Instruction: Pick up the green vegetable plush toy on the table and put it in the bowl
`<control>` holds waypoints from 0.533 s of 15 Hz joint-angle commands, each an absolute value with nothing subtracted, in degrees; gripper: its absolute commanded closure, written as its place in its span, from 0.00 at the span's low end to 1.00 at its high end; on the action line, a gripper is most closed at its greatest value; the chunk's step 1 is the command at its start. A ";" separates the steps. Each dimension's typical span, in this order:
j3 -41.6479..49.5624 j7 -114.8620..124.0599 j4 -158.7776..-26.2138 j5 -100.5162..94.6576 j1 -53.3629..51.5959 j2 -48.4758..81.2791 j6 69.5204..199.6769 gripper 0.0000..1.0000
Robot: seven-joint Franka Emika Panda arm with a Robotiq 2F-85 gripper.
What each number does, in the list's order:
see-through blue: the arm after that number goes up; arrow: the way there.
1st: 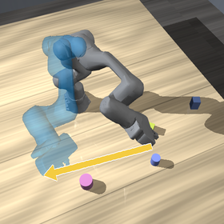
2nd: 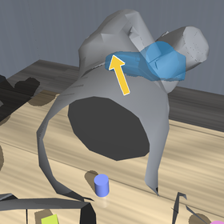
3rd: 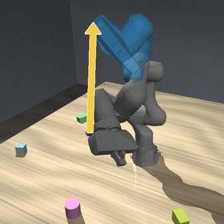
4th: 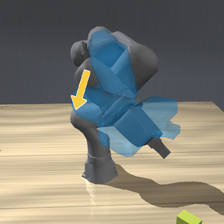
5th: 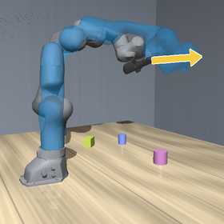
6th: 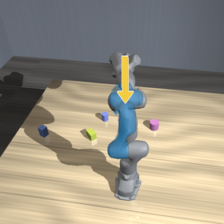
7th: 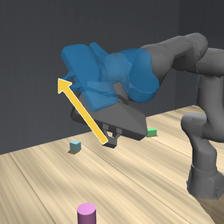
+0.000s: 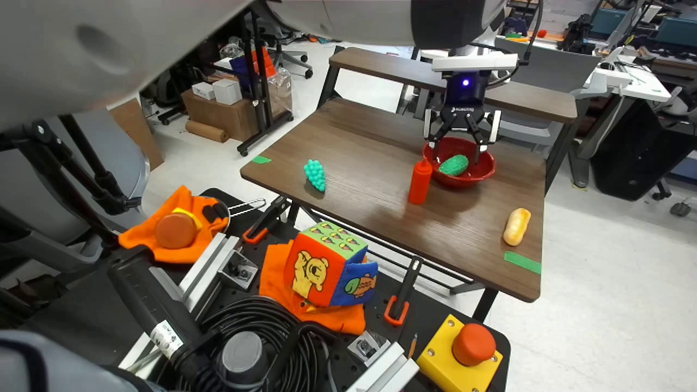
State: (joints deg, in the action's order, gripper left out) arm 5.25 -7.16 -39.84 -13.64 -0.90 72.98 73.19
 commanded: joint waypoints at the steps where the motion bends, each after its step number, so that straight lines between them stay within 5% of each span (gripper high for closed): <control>1: 5.35 -9.58 -36.27 -14.37 -1.28 72.83 72.48 0.00; 8: 3.57 -9.24 -36.00 -11.53 -1.22 66.91 75.42 0.00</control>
